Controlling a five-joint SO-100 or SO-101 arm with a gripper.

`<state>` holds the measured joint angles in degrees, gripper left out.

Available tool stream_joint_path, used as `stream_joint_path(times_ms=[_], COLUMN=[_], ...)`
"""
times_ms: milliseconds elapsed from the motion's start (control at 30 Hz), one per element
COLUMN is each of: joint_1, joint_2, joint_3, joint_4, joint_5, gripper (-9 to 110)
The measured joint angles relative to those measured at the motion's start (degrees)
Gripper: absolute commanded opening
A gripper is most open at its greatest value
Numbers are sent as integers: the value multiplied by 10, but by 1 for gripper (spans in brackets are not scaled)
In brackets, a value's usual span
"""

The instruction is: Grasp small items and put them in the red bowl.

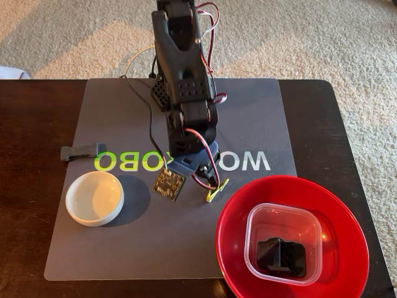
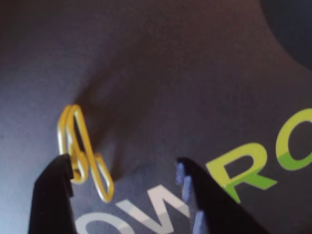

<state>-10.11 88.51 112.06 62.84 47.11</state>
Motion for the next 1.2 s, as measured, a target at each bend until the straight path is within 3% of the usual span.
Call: stream_joint_path(times_ms=[333, 600, 867, 967, 1133, 1200], joint_1=[-20, -47, -46, -45, -46, -46], joint_2=[-73, 22, -151, -198, -209, -209], joint_3=[-91, -100, -232, -263, -268, -269], joint_4=[-19, 25, 26, 26, 26, 26], joint_5=[-13, -39, -61, -66, -79, -86], gripper=[28, 28, 27, 21, 0, 0])
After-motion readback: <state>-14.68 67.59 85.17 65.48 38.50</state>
